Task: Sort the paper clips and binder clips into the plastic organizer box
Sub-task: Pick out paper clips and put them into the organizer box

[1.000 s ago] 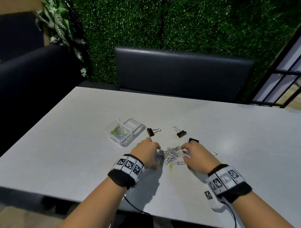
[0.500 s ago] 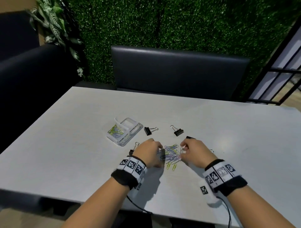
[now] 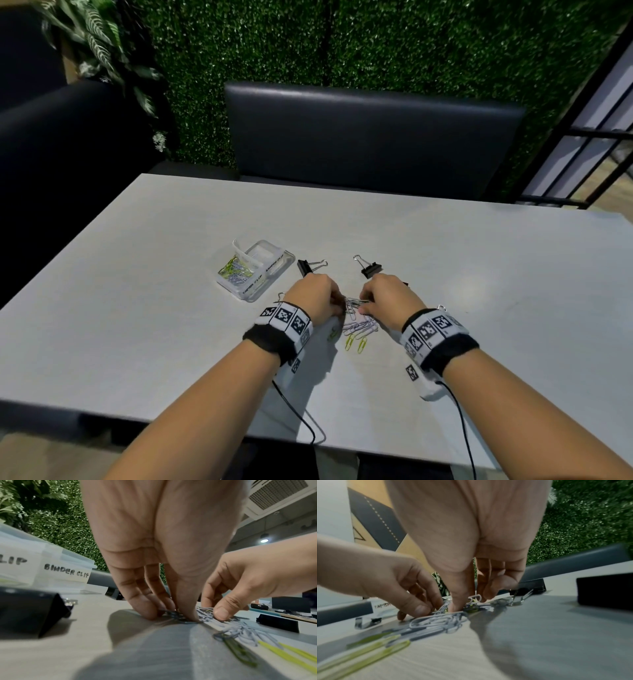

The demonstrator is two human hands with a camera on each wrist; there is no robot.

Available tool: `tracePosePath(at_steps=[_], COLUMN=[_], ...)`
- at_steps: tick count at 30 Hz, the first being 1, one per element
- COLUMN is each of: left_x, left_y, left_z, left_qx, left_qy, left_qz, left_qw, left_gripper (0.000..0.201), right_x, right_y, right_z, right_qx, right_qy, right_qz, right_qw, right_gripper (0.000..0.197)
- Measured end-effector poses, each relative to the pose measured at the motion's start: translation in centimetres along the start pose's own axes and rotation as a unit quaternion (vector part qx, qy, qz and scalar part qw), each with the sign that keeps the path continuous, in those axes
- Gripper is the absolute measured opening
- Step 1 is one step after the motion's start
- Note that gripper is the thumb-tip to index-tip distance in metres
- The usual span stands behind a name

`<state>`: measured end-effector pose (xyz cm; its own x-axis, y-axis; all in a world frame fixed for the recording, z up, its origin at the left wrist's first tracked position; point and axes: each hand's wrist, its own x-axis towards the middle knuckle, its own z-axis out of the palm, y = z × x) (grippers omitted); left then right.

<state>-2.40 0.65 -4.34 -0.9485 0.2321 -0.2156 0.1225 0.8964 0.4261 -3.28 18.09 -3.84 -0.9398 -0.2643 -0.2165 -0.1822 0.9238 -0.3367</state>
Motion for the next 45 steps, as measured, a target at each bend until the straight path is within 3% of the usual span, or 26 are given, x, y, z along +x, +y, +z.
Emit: tracePosePath(at_steps=[10, 14, 19, 24, 31, 37, 45], left_x=[-0.1, -0.2, -0.7, -1.2, -2.1, -3.6, -3.6], left_y=[-0.6, -0.6, -0.9, -1.5, -2.4, -5.4, -12.3], left_z=[0.5, 0.4, 0.1, -0.5, -2.9, -6.2, -8.9], left_qx=[-0.059, -0.063, -0.061, -0.097, -0.187, -0.22, -0.23], left_qy=[0.014, 0.038, 0.05, 0.066, 0.131, 0.216, 0.297], left_qz=[-0.018, -0.024, -0.032, -0.046, -0.052, -0.095, -0.225], left_qw=[0.998, 0.997, 0.996, 0.992, 0.972, 0.946, 0.899], left_gripper=[0.007, 0.007, 0.007, 0.004, 0.006, 0.016, 0.01], right_x=[-0.7, -0.7, -0.6, -0.9, -0.7, 0.8, 5.4], right_y=[1.4, 1.2, 0.4, 0.7, 0.1, -4.0, -13.5], right_z=[0.1, 0.5, 0.7, 0.5, -0.7, -1.6, -0.1], right_qx=[0.104, 0.074, 0.024, 0.023, 0.137, 0.32, 0.407], right_qy=[0.047, 0.017, 0.02, 0.019, 0.058, 0.062, 0.007], right_qz=[0.04, 0.029, 0.018, 0.031, 0.049, 0.048, -0.021], right_qw=[0.993, 0.997, 0.999, 0.999, 0.988, 0.944, 0.913], right_gripper=[0.01, 0.033, 0.012, 0.017, 0.013, 0.011, 0.012])
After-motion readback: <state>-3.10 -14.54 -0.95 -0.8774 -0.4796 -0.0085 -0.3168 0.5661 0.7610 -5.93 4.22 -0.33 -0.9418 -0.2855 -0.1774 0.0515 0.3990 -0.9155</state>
